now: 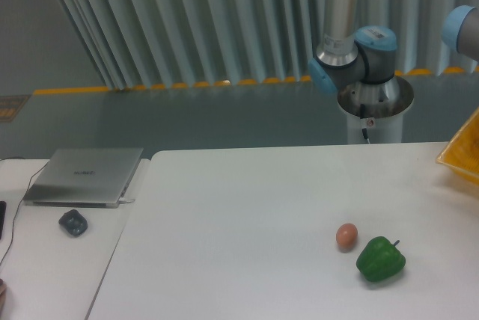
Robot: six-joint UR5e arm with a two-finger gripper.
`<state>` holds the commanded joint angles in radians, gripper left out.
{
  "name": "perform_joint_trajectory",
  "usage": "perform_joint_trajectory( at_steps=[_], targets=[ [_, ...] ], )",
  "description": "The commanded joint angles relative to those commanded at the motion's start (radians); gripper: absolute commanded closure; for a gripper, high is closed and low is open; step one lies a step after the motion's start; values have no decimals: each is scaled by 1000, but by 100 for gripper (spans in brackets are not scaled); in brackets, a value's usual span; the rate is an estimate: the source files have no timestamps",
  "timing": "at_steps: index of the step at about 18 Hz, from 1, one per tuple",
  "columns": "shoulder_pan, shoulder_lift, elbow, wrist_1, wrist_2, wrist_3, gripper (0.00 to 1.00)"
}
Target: Place the red pepper on the table
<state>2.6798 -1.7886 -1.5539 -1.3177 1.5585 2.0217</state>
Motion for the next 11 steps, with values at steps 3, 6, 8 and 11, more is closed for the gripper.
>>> perform_joint_trajectory(
  at_steps=[3,6,8,11],
  targets=[
    [-2,3,0,-2,0,2,0],
    [0,6,-12,2,-2,5,0],
    [12,9,-35,18,-3,-11,0],
    [37,18,-48,52,-2,-9,0]
  ],
)
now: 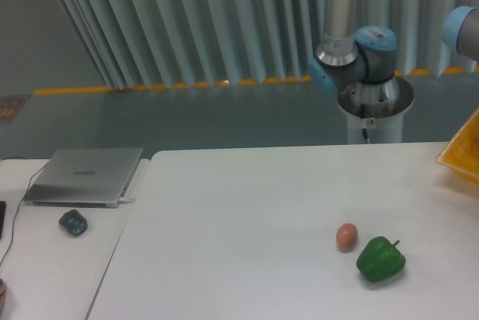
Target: Place the red pepper on the table
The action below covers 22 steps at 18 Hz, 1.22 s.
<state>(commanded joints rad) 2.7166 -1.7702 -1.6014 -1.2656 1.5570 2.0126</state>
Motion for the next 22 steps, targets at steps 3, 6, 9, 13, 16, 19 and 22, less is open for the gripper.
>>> perform_joint_trajectory(
  at_steps=[3,6,9,13,16,19,22],
  targets=[
    [44,31,-18,0,0,-35,0],
    [100,67,-98,2,-1,-69,0],
    [129,97,-136,0,0,-72,0],
    [164,149,-196,0,-5,-58,0],
    [187,187,-235,0,-5,-55,0],
    [212,227,-291,3,-8,-25,0],
    [250,282,-340,5,-6,-14,0]
  ],
)
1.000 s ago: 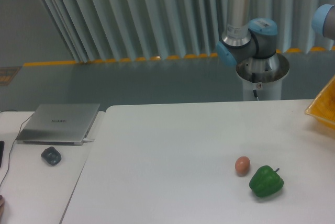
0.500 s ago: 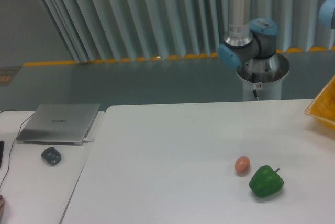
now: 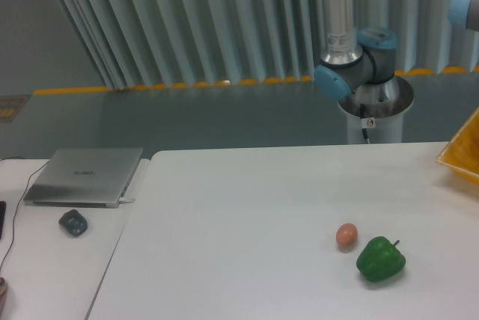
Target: Place the red pepper on the table
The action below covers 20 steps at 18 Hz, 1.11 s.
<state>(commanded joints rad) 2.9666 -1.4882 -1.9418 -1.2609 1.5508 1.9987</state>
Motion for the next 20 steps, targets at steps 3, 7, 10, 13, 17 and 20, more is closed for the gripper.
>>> perform_joint_trajectory(
  at_steps=[3,7,10,13,17,20],
  targets=[
    [31,37,-26,-2,3,2,0],
    [71,51,-60,0,2,2,0],
    [81,49,-63,0,0,12,0],
    [101,59,-85,0,2,12,0],
    [104,54,-88,0,0,8,0],
    [104,48,-88,0,2,3,0]
  ],
)
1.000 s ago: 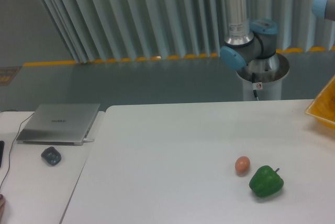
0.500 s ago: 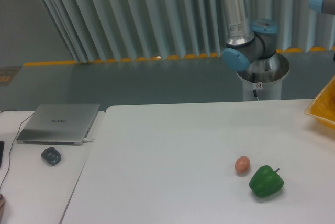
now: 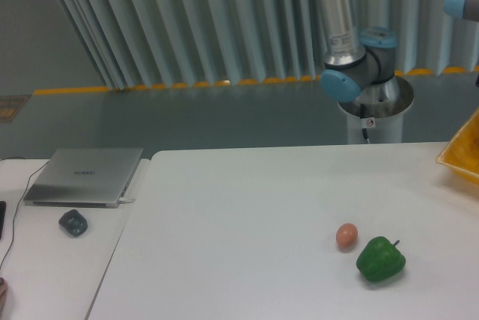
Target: Place the red pepper on the table
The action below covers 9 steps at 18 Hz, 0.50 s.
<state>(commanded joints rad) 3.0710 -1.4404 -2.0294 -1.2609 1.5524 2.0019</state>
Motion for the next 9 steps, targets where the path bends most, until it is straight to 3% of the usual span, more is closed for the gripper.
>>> perform_joint_trajectory(
  at_steps=[3,9],
  targets=[
    [11,-15,0,3,-3,-3,0],
    [41,-71,-5,66,-20,-2,0]
  ],
)
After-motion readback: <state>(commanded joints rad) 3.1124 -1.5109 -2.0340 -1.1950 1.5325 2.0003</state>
